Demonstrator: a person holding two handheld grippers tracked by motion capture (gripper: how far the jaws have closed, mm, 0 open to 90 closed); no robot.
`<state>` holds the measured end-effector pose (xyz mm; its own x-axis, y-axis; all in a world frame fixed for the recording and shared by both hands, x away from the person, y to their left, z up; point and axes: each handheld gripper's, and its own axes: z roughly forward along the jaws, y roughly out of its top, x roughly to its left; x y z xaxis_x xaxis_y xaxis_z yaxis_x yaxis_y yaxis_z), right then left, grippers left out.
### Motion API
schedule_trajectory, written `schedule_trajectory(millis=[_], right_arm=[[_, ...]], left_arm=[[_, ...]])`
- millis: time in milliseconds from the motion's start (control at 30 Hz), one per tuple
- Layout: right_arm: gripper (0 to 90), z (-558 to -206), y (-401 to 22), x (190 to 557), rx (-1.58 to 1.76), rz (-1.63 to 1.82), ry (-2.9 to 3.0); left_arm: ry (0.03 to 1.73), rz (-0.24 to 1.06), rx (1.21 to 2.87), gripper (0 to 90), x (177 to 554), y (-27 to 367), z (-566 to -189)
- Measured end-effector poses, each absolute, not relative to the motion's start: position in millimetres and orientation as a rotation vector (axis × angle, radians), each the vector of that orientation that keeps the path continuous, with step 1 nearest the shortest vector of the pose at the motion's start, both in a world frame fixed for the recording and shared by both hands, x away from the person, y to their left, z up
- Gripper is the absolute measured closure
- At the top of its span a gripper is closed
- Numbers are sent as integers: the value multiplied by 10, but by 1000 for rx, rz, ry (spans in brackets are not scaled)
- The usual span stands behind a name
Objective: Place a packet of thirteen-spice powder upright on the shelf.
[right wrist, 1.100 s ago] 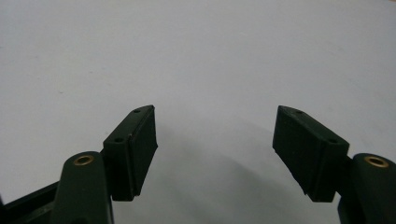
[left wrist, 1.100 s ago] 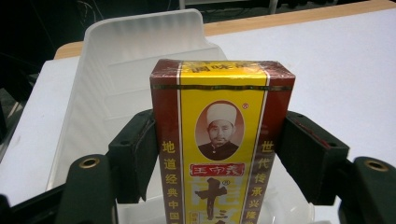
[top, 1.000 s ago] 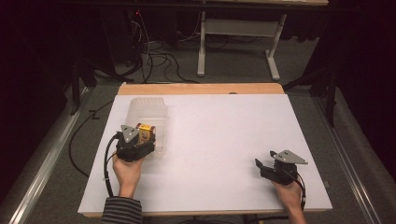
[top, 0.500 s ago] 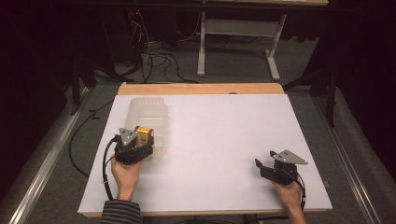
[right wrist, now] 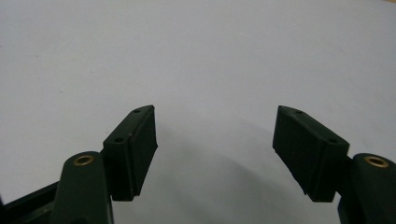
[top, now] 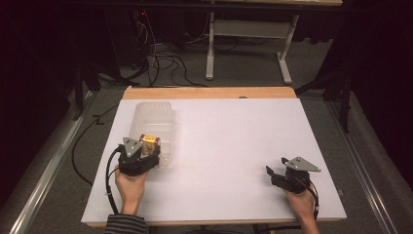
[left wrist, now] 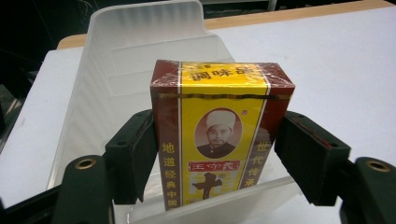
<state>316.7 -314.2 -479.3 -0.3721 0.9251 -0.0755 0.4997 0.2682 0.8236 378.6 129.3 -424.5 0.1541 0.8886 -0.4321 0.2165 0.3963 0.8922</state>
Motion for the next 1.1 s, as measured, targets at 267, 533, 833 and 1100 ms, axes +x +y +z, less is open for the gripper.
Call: schedule_trajectory(millis=[267, 533, 833, 1100], right_arm=[[305, -4794, -3141, 3168, 1280, 984, 1980], [306, -4794, -3138, 3166, 1288, 980, 1982], [305, -4795, -3140, 3168, 1289, 983, 1979], [304, -4794, -3140, 3168, 1287, 982, 1983]], left_arm=[[1361, 651, 1076, 302, 3741, 1328, -4237], [1356, 661, 1071, 275, 3713, 1348, -4225], [1354, 657, 1074, 235, 3705, 1348, -4185], [1347, 669, 1078, 198, 3690, 1344, -4134]])
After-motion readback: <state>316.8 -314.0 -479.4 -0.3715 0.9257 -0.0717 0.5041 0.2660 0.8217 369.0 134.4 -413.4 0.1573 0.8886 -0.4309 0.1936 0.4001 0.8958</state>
